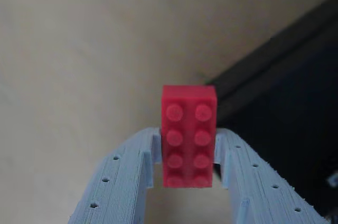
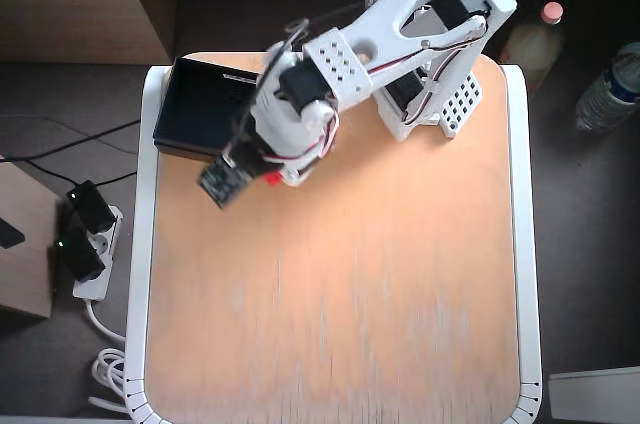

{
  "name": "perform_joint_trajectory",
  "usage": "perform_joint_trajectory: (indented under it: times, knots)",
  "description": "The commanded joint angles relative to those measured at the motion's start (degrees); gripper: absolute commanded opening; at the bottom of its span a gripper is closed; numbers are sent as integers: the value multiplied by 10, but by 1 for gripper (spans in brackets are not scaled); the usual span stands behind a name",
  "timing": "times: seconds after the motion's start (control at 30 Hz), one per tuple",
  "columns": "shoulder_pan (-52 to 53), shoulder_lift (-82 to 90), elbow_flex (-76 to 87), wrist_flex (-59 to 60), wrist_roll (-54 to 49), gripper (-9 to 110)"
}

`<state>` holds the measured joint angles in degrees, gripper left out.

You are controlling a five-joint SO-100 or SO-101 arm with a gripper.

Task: Grasp a lego block and put it in the bin.

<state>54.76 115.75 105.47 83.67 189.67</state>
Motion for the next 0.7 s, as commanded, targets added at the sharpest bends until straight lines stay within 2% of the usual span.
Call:
perform_joint_trajectory:
  times: [0.0, 0.4, 0.67]
  knots:
    - [46, 48, -87, 8, -11, 0]
    - [196, 46, -85, 7, -25, 0]
    - [252, -7, -85, -12, -13, 0]
